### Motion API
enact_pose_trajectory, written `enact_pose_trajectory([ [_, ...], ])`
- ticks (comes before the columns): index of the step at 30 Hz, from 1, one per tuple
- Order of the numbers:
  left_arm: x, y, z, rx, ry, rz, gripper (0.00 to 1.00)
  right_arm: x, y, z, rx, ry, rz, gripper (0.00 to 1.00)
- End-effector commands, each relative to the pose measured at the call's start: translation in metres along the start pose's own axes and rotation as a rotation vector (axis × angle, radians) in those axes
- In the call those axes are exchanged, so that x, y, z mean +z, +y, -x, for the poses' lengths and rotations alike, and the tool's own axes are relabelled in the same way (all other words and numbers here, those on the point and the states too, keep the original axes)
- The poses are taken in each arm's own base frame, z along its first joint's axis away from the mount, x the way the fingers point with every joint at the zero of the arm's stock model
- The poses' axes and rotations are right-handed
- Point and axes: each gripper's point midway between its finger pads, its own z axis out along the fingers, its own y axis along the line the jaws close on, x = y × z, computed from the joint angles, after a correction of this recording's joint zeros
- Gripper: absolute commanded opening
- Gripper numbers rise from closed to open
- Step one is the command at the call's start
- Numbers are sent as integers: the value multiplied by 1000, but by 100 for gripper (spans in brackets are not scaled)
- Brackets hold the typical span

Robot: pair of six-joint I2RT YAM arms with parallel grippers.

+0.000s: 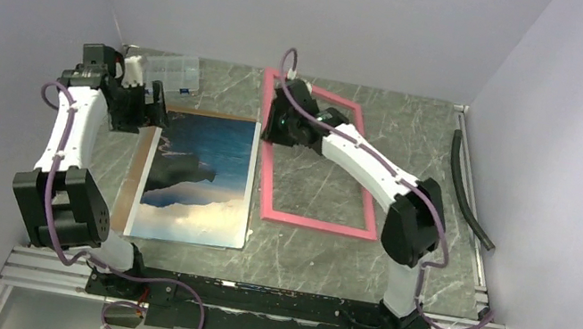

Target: Put the photo into the frame

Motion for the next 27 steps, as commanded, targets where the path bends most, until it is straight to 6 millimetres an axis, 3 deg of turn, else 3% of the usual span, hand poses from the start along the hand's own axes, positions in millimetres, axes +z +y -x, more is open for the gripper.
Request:
enact_pose_trajectory([
  [1, -17, -45, 3, 162, -40, -87, 95, -96, 74, 67, 101, -123, 329, 0],
  [7, -27, -110, 0, 297, -61, -235, 95, -146, 104, 90, 199, -120, 563, 0],
  [12, -38, -170, -1, 380, -81, -345, 95, -163, 101, 100, 295, -105, 697, 0],
  [16, -40, -203, -6, 415, -73, -392, 95, -171, 100, 102, 402, -56, 828, 0],
  [21, -43, -227, -9, 447, -85, -417, 93, -174, 98, 109, 445, -25, 855, 0],
  [27, -53, -241, -4, 453, -112, -439, 92, -181, 106, 125, 534, 0, 928, 0],
])
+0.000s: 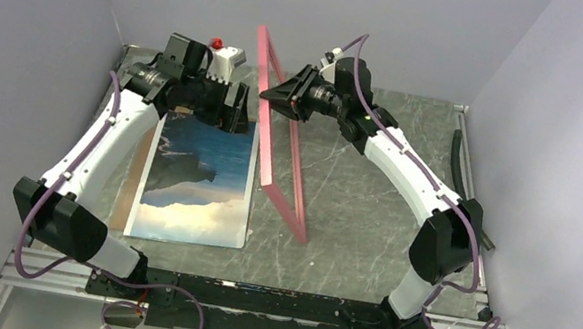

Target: Put the photo into the frame

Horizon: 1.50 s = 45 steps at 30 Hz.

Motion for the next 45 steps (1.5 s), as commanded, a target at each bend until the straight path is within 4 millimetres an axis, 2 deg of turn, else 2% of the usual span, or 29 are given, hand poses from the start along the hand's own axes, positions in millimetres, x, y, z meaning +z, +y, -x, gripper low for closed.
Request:
enact_pose_trajectory([
  [1, -9, -10, 29, 11, -88, -10, 92, -12, 64, 6, 27, 10, 203, 0],
  [6, -13, -16, 35, 29, -116, -31, 92, -15, 60, 13, 60, -8, 222, 0],
  [12, -2, -25, 44, 40, -116, -64, 92, -34, 24, 28, 179, -40, 248, 0],
  [14, 2, -34, 51, 61, -120, -77, 92, -42, 17, 34, 182, -52, 240, 6],
  [19, 13, -59, 66, 127, -138, -114, 92, -62, 3, 45, 164, -88, 196, 34],
  [22, 24, -68, 69, 146, -129, -125, 92, -80, -4, 53, 153, -119, 168, 47],
  [28, 41, -80, 75, 165, -121, -143, 92, -120, -25, 69, 90, -170, 53, 65],
  [32, 49, -84, 77, 177, -112, -147, 92, -138, -38, 73, 48, -159, 0, 69],
  [35, 51, -81, 73, 177, -106, -132, 92, -153, -41, 83, 31, -181, -6, 70],
  [38, 58, -69, 61, 188, -89, -95, 92, -163, -44, 89, 12, -188, -19, 70],
  [42, 73, -46, 31, 190, -23, -30, 92, -176, -52, 97, -58, -229, -121, 70],
  [45, 84, -28, 10, 190, 39, 19, 92, -184, -66, 98, -111, -239, -241, 70],
])
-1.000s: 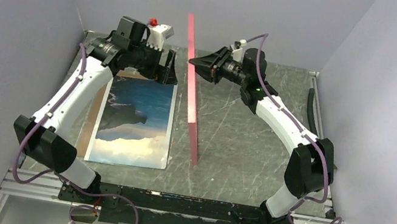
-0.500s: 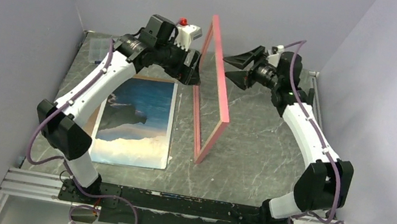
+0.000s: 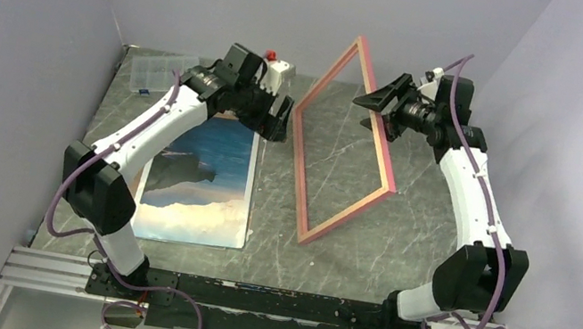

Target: Put the photo into the frame

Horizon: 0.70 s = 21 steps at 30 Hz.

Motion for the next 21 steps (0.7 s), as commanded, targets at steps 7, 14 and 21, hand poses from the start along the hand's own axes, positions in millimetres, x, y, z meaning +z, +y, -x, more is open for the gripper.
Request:
enact_pose_trajectory([
  [7, 13, 54, -52, -4, 112, 138, 89, -27, -65, -12, -216, -15, -303, 67],
  [14, 8, 67, -57, -15, 105, 157, 88, -28, -117, -29, -210, -5, -406, 65],
  [21, 3, 74, -68, -24, 108, 179, 88, -29, -136, -27, -231, -29, -462, 31],
])
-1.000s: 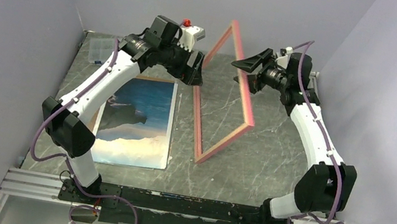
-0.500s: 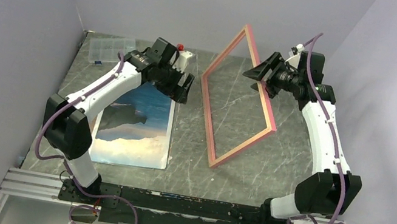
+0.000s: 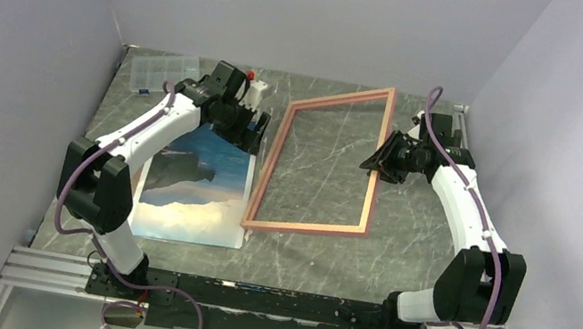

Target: Put the photo into the frame

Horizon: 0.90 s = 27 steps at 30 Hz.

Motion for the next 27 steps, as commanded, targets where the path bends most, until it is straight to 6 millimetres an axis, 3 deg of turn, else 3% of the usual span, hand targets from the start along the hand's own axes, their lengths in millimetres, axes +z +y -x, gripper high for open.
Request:
enact_pose_trajectory([
  [1, -15, 6, 6, 42, -62, 23, 88, -8, 2, 17, -88, -102, -10, 31],
  [7, -4, 18, -13, 96, -25, 52, 88, 3, -47, 14, -175, -50, -226, 32],
  [9, 6, 23, -21, 107, -6, 61, 89, 5, -53, 13, -183, -32, -258, 34],
  [14, 37, 33, -37, 129, 45, 63, 82, 19, -80, 4, -164, 39, -374, 50],
  [22, 76, 50, -52, 198, 67, 106, 74, 36, -111, -4, -71, 47, -493, 48],
  [27, 87, 49, -63, 214, 88, 104, 72, 37, -123, -4, -46, 29, -561, 45],
])
